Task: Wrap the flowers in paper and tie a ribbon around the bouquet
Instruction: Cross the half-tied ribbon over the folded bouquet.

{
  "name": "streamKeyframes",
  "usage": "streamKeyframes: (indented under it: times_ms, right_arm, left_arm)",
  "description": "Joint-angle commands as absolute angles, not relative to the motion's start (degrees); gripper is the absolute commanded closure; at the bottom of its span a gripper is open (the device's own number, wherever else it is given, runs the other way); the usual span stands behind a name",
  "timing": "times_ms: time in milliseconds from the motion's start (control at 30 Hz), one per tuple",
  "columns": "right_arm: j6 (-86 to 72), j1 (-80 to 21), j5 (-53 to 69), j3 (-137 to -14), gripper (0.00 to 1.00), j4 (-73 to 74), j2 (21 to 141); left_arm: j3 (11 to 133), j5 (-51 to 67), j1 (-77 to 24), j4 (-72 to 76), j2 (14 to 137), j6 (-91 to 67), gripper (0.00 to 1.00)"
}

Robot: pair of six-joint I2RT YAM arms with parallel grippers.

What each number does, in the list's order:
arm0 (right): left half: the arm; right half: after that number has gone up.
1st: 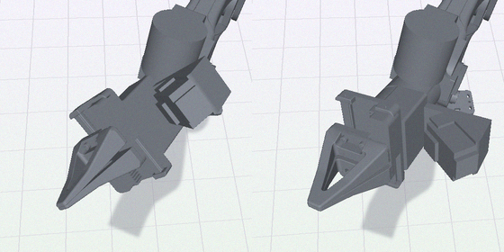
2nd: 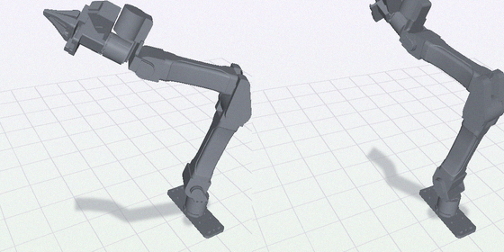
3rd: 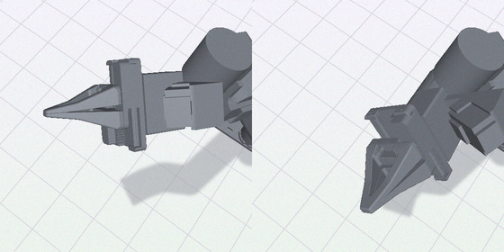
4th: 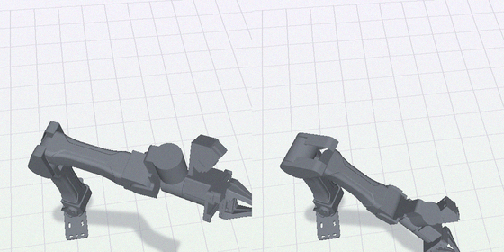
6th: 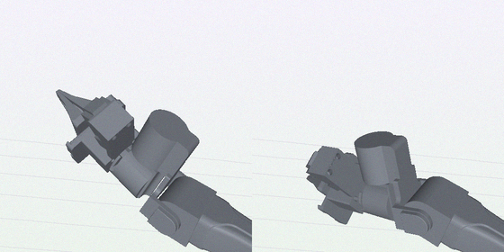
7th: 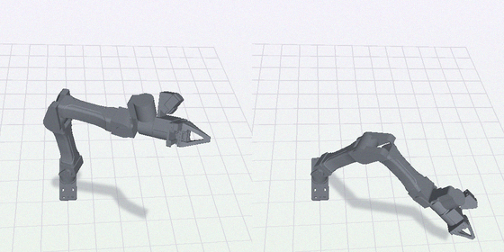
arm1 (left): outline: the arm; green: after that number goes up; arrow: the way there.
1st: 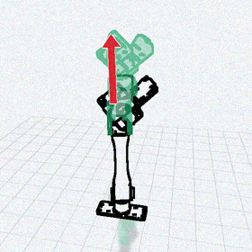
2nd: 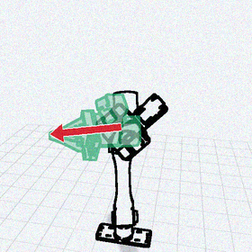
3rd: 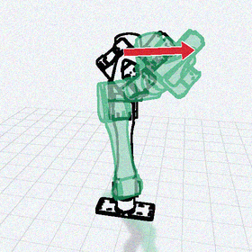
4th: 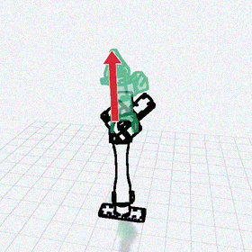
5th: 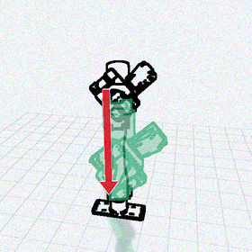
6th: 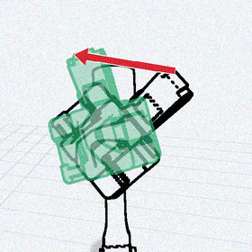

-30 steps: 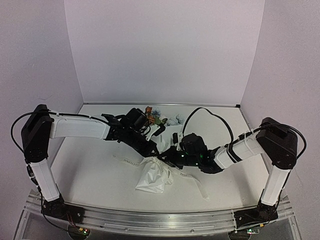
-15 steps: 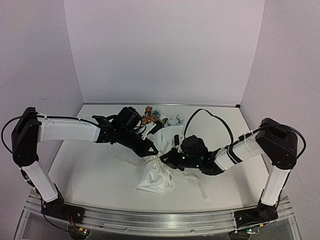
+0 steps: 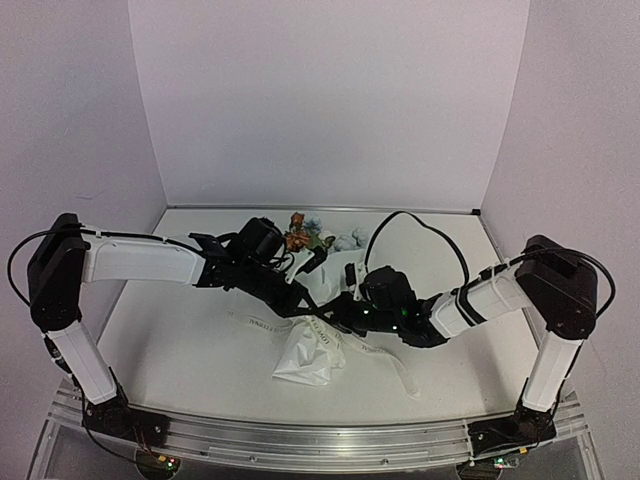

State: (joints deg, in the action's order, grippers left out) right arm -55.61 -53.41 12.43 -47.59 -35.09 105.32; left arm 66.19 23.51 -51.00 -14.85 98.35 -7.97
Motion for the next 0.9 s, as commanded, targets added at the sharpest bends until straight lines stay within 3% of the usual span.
streamKeyframes:
  times_ms: [0, 533, 767, 867]
  right_arm:
    - [-52.83, -53.49, 10.36, -49.35, 1.0, -35.72, 102.34]
    - [-51.56, -53.0, 10.68, -48.82, 1.0, -35.55, 101.18]
    - [-53.22, -52.44, 12.55, -50.7, 1.0, -39.76, 105.71]
    - [-53.57, -51.83, 13.91, -50.97, 1.0, -42.79, 107.16]
  left_arm:
    - [68.28, 24.79, -51.28, -14.76, 98.91, -7.65, 1.0]
    - [67.36, 25.9, -50.71, -14.35, 98.24, -8.22, 1.0]
    - [67.08, 28.49, -50.73, -13.98, 99.45, -7.77, 0.86]
    - [67.06, 28.33, -50.71, -13.52, 100.07, -8.35, 0.85]
